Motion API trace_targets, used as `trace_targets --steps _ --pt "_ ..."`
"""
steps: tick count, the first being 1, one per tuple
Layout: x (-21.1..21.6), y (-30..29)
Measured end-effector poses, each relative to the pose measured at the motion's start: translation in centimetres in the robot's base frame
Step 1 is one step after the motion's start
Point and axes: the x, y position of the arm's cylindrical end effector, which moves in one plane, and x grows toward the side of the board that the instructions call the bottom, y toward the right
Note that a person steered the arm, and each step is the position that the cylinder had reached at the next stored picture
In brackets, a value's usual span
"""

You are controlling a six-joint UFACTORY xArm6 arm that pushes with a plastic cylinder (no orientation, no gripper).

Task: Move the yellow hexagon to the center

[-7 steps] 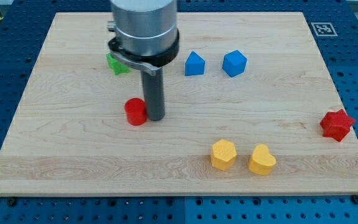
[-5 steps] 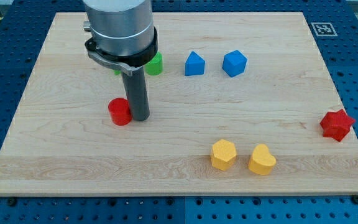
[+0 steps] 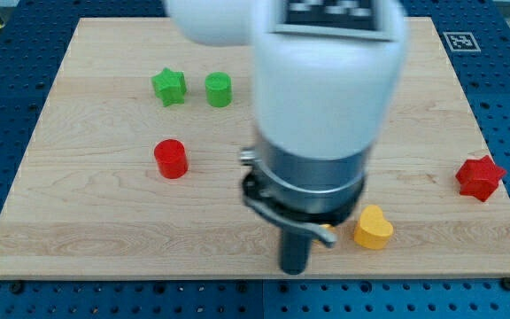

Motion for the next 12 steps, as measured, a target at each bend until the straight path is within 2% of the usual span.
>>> trace_targets --steps 1,3,7,10,12 --pt "-0.8 3.3" --pt "-3.7 4.1" --pt "-5.3 -1.8" --pt "-10.0 -3.6" --pt "-10.3 -3.5"
